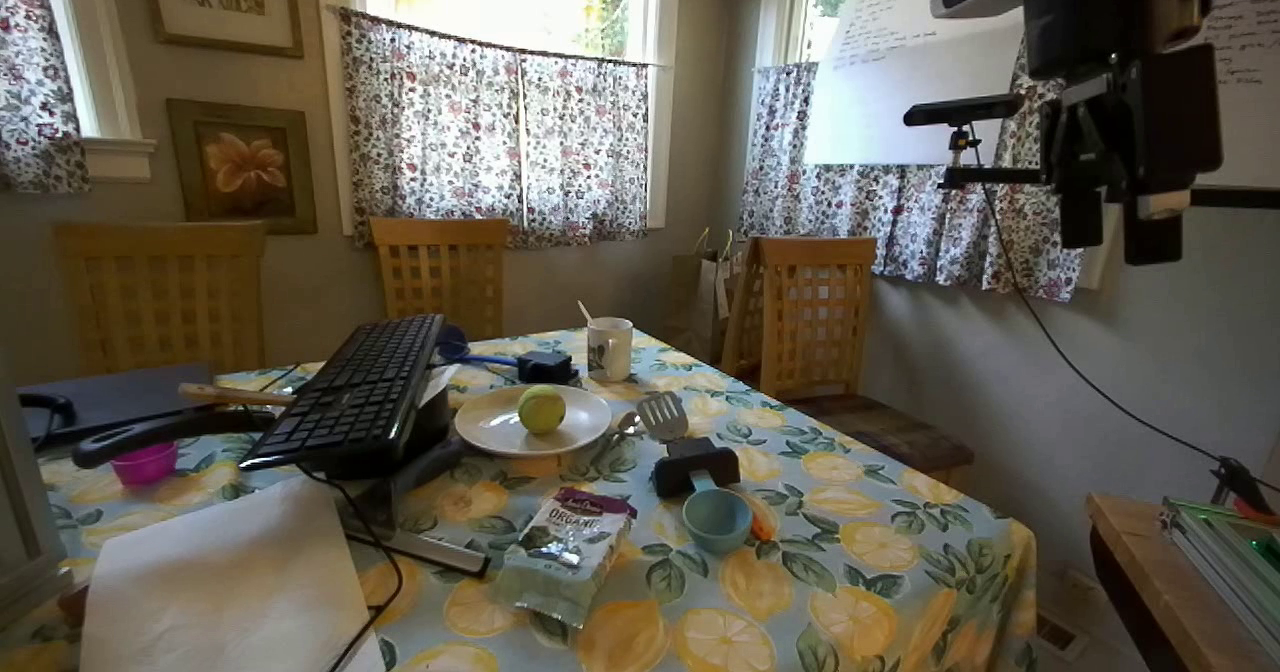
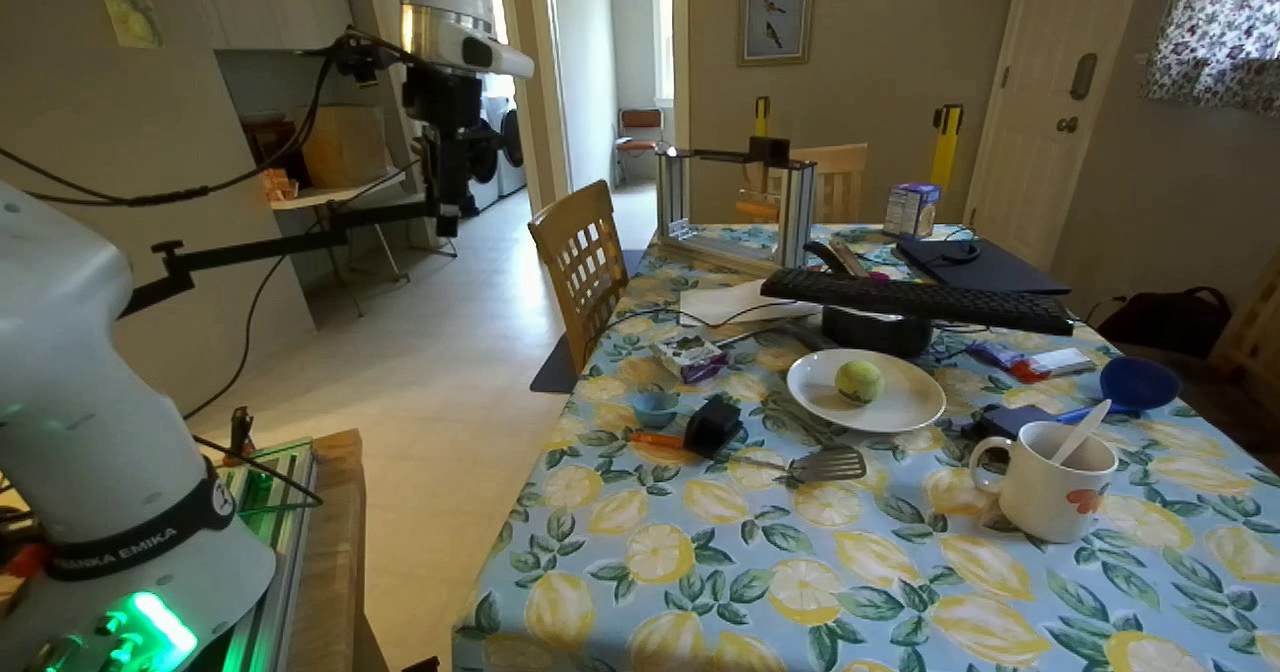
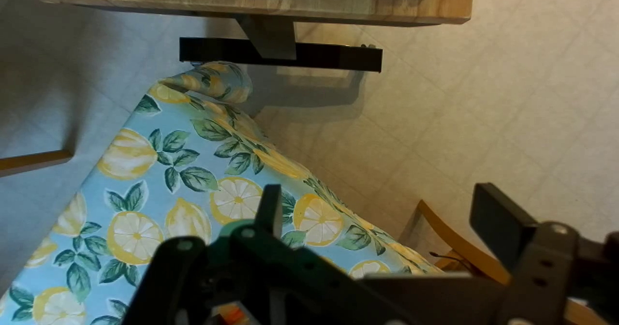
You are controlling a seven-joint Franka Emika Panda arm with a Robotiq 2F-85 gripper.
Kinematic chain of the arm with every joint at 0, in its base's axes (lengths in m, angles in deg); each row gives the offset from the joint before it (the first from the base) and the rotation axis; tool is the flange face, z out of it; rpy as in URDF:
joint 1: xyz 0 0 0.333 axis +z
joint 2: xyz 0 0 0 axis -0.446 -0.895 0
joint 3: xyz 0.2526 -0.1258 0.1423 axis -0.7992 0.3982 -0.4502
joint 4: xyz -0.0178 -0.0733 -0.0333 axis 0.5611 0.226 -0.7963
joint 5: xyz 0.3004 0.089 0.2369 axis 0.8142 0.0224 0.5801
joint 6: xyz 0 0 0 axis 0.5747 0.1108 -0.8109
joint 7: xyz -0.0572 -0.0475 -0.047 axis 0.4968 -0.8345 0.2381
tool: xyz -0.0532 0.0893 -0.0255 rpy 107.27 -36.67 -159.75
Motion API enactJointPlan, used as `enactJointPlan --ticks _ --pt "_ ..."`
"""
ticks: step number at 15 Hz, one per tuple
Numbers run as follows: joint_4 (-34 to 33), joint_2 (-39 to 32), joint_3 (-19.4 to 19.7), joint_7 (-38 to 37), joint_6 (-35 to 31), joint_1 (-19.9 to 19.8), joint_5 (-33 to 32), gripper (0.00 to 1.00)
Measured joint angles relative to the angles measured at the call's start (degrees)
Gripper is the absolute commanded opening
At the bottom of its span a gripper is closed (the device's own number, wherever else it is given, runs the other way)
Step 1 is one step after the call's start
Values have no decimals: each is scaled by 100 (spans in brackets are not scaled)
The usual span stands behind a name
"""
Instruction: Pick up the light green ball and put it inside the small light blue bowl
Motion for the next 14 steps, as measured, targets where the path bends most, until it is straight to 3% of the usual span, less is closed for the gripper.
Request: enactJointPlan --ticks 7,14 --pt "1 -16 1 0 -94 0 0 100" --pt "-128 -732 -8 260 -1593 25 0 100"
